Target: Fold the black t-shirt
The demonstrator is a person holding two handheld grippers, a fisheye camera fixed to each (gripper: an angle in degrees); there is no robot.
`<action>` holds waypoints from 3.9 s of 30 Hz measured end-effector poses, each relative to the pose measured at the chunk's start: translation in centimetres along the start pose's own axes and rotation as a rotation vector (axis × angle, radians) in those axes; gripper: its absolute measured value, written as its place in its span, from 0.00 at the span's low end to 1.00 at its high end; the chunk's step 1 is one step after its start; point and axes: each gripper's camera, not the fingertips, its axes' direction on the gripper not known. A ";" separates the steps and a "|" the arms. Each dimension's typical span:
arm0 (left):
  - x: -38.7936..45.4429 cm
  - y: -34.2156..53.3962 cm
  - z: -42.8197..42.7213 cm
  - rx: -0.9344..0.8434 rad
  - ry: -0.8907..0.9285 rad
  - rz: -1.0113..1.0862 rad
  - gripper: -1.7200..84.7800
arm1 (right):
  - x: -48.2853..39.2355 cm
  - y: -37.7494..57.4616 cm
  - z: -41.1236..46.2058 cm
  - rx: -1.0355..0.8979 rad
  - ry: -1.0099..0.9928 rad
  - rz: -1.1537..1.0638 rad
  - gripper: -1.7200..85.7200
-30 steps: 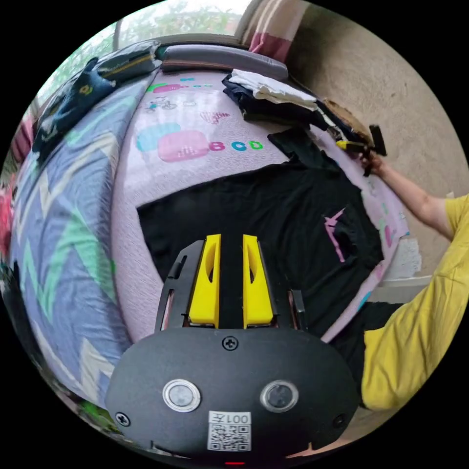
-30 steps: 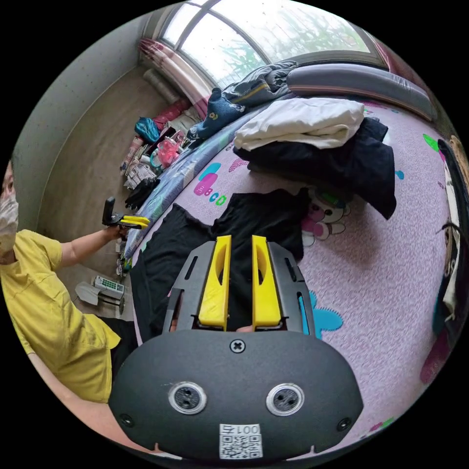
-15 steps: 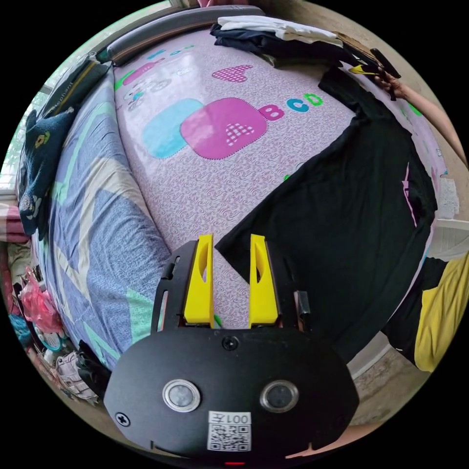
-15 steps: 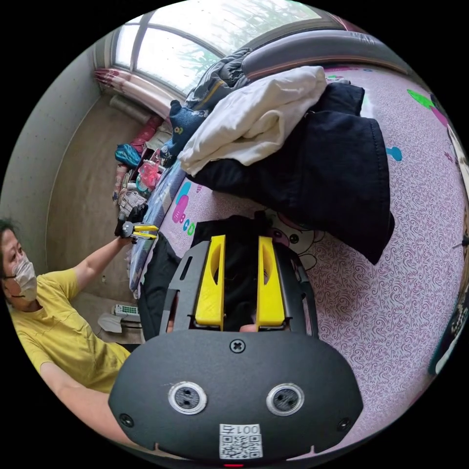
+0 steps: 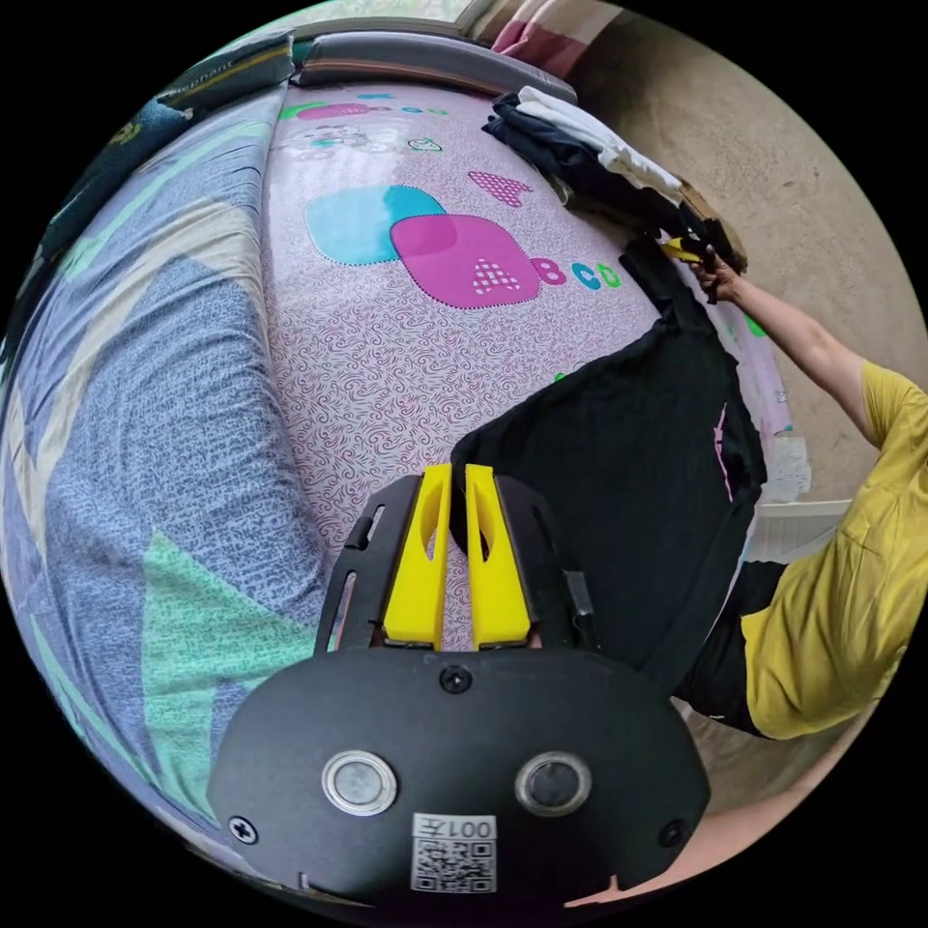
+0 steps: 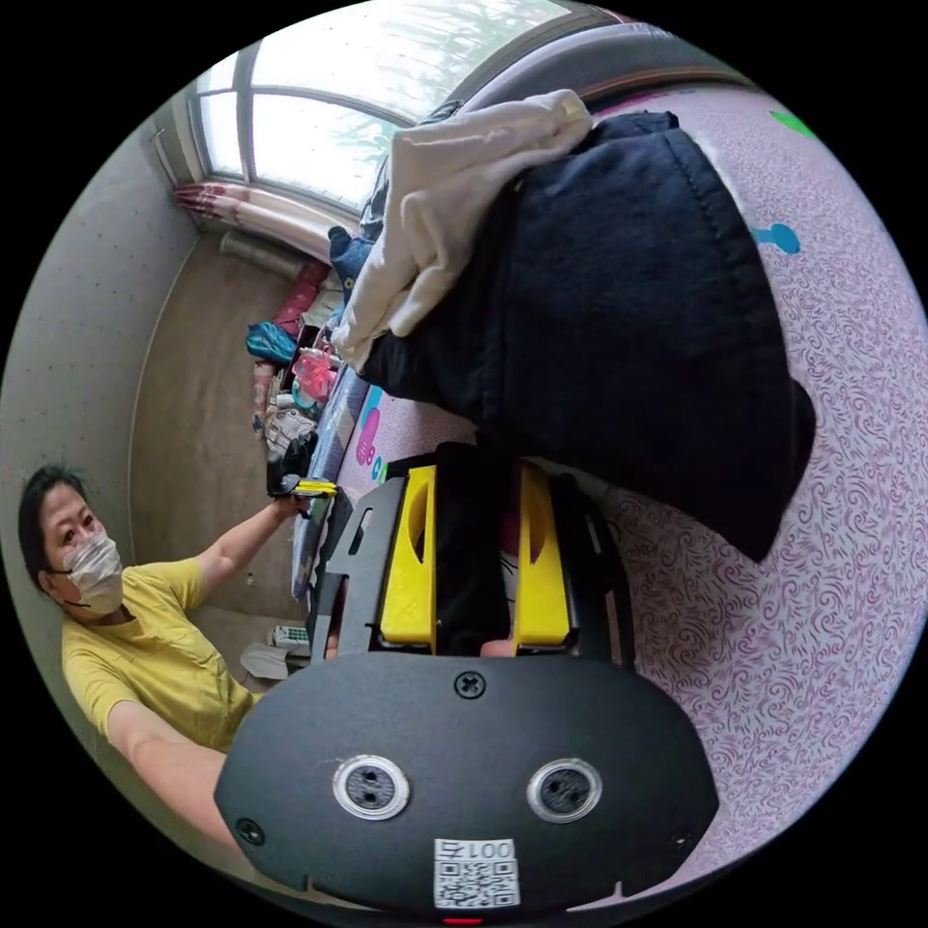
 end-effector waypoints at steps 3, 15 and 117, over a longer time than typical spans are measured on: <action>-0.7 0.4 -0.5 0.034 0.042 -0.018 0.01 | 0.2 -0.6 0.4 -0.031 -0.041 0.016 0.09; 0.9 2.0 -5.8 0.230 0.078 -0.022 0.01 | -5.1 3.1 -4.8 0.180 -0.102 -0.074 0.03; 46.9 6.8 18.6 0.030 0.048 0.491 0.00 | -8.3 39.7 -5.3 0.048 0.238 0.279 0.05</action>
